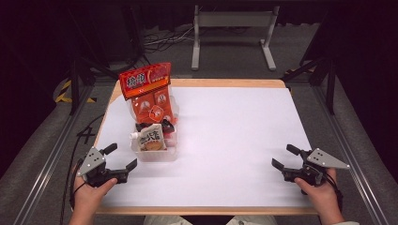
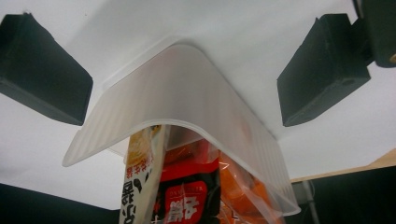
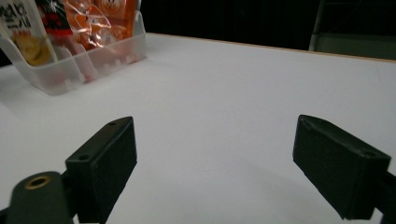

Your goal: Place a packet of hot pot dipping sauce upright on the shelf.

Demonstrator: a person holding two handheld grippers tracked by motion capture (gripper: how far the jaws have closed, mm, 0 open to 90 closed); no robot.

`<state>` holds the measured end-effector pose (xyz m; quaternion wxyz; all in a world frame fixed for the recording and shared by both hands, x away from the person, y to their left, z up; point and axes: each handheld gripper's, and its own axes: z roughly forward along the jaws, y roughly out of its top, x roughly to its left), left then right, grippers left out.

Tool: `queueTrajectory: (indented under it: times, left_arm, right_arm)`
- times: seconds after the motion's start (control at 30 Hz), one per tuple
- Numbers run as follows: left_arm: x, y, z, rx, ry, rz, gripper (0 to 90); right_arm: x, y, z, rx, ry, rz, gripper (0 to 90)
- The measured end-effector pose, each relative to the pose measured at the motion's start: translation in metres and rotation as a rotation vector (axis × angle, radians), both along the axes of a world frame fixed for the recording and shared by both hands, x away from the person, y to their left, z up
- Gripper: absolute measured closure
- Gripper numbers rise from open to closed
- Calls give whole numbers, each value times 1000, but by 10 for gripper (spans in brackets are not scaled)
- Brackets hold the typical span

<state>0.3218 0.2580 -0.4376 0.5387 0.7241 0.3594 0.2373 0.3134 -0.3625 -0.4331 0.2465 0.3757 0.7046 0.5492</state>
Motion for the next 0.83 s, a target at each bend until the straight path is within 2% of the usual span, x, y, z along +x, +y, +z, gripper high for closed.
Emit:
queueTrajectory:
  times: [0.17,0.23,0.5,0.63,0.83]
  left_arm:
    - [0,-3,-9,-2,13,-12,42]
    - [1,-5,-11,12,25,-10,42]
    - [2,-5,-15,14,38,2,42]
    - [2,-5,-16,-9,47,7,42]
    - [2,-6,-15,-1,42,18,42]
  right_arm:
    - [-3,0,-7,-35,-2,-21,140]
    - [-3,1,-8,-42,-7,-18,140]
    - [-3,3,-8,-39,-6,-20,138]
    - [-3,3,-8,-36,0,-20,139]
    - [-3,2,-5,-23,-12,-18,138]
